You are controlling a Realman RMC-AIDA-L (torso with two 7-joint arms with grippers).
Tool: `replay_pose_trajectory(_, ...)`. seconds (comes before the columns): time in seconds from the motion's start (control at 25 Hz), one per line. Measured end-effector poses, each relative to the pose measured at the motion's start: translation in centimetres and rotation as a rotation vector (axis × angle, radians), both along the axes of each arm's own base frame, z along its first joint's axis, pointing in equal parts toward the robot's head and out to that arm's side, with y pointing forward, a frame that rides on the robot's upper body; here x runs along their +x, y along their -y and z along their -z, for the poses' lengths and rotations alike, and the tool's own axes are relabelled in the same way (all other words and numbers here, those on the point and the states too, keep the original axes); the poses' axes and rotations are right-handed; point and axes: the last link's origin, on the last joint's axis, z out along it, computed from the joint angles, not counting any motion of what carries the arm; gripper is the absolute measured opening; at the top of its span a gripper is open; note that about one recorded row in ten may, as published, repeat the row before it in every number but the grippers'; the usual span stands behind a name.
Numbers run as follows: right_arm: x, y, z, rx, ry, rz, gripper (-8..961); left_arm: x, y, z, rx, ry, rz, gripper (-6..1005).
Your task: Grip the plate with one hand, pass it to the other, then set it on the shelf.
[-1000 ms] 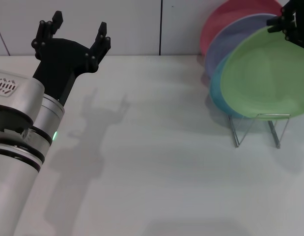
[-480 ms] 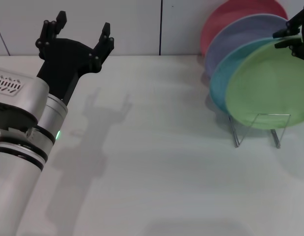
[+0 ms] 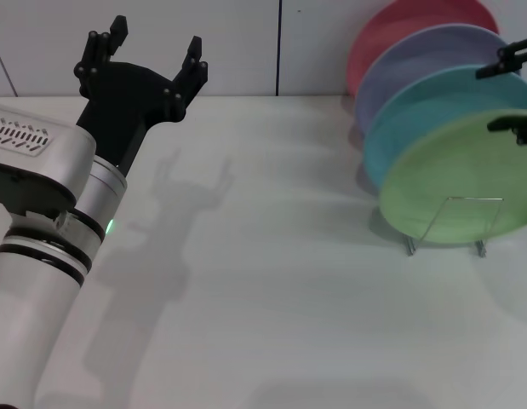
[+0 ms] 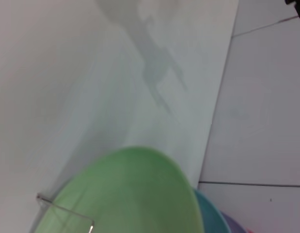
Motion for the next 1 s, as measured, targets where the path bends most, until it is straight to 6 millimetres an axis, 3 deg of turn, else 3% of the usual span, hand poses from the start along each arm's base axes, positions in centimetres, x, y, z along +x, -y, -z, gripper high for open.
replay_pose_trajectory(0.36, -1.1, 1.4, -0.2, -0.046, -0.095, 0.013, 701, 0.0, -0.1, 0.1, -0.005, -0.006, 0.001, 859)
replay_pose_trajectory(0.52, -1.7, 2.2, -0.1, -0.084, -0.116, 0.030, 698, -0.1, -0.1, 0.1, -0.007, -0.010, 0.000, 859)
replay_pose_trajectory(0.64, -2.7, 2.1, -0.9, -0.045, -0.233, 0.019, 697, -0.1, 0.0, 0.0, -0.004, -0.010, 0.002, 859)
replay_pose_trajectory(0.76, -3.0, 1.7, -3.0, 0.041, -0.453, -0.019, 695, -0.2, 0.1, -0.1, 0.001, -0.010, -0.002, 859)
replay_pose_trajectory(0.8, -2.2, 1.5, -5.0, 0.113, -0.668, -0.043, 694, -0.5, 0.0, -0.3, 0.008, -0.010, -0.010, 859)
replay_pose_trajectory(0.84, -1.5, 1.6, -5.8, 0.140, -0.763, -0.047, 694, -0.5, 0.0, -0.3, 0.008, -0.010, -0.010, 859)
replay_pose_trajectory(0.88, -1.5, 1.6, -5.8, 0.140, -0.763, -0.047, 694, -0.8, -0.1, -0.5, 0.015, -0.011, -0.019, 859)
replay_pose_trajectory(0.96, 0.5, 2.0, -7.6, 0.199, -0.984, -0.048, 694, -1.3, -0.2, -1.0, 0.030, -0.010, -0.034, 859)
replay_pose_trajectory(1.0, 4.3, 2.9, -9.2, 0.272, -1.236, -0.034, 694, -1.6, -0.3, -1.3, 0.044, -0.009, -0.043, 859)
